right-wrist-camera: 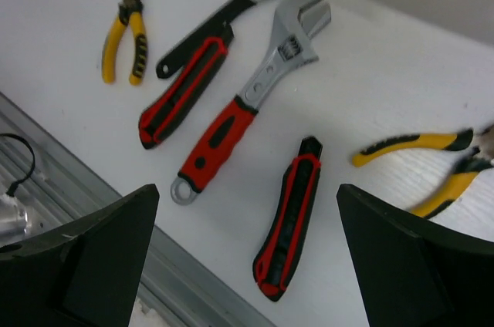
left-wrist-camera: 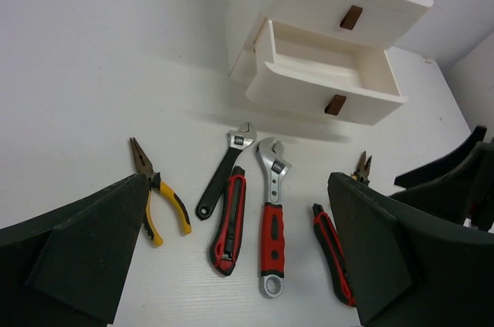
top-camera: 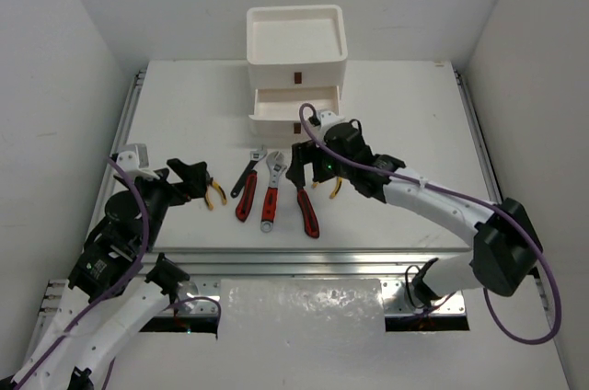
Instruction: Sort the tools into containers
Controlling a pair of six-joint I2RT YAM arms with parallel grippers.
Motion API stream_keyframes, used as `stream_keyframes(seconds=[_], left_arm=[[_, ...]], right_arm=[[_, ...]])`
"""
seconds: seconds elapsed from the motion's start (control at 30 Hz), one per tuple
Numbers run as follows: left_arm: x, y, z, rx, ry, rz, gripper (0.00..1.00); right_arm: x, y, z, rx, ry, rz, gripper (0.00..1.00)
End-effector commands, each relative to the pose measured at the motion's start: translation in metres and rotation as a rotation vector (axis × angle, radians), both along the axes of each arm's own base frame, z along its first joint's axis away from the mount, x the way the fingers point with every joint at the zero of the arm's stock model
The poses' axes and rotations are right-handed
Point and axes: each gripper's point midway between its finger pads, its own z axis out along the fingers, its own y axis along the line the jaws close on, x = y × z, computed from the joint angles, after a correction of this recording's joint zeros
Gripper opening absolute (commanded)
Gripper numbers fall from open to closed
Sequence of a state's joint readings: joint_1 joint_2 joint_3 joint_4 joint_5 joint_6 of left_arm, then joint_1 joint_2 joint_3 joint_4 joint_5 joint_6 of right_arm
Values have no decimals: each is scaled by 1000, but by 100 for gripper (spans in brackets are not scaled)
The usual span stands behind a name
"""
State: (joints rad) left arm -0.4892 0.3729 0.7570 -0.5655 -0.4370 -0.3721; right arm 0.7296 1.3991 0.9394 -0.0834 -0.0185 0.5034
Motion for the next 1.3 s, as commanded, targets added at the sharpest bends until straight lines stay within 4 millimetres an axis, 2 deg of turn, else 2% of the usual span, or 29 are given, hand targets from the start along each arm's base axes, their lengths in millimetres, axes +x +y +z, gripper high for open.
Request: stream_keyframes(seconds=[0.0,0.03,0.07,0.1,0.17,0.33,0.57,0.63,0.67,0.8,0.9,0.93,1.03,1.1,1.13,1.23,1.27], left_arm=[[5,2,4,-8,-9,22,100],[5,2,3,-6,-7,24,100],[5,2,3,-7,-5,24,100],[5,2,2,-6,-4,24,100],[6,2,2,-5,-3,26,100],[6,2,2,-6,-1,26,100],[7,0,1,-2,3,18,100],[7,0,1,-2,2,16,100],[6,0,1,-2,1,16,100],[5,1,3,-6,-6,16,100],[5,0,3,-8,-10,14,100],[5,0,3,-9,-10,13,100],[4,0,3,-9,-10,11,100],[4,0,3,-8,-10,10,100],[4,0,4,-9,-11,11,100],[4,1,5,-11,-15,13,100],[4,1,4,-10,-14,14,100]], right_arm=[[-18,5,-10,-77,133,35,99],[-18,3,-18,-139,143,14,99],[-2,-3,-28,-240,119,-79,99],[-13,-9,-44,-329,164,-77,98],[-17,-10,-64,-439,219,-94,90],[-26,-2,-96,-484,268,-73,74],[-30,-18,-132,-586,309,-106,72],[-38,-21,-144,-597,341,-91,67],[-44,-20,-151,-589,363,-73,61],[-54,-23,-167,-585,402,-62,60],[-59,-22,-170,-574,417,-44,51],[-60,-20,-167,-559,419,-30,43],[-61,-13,-154,-532,386,8,37],[-64,-5,-145,-517,360,64,28],[-64,1,-132,-495,329,82,22],[-63,15,-99,-475,210,150,19],[-61,22,-74,-439,135,200,14]])
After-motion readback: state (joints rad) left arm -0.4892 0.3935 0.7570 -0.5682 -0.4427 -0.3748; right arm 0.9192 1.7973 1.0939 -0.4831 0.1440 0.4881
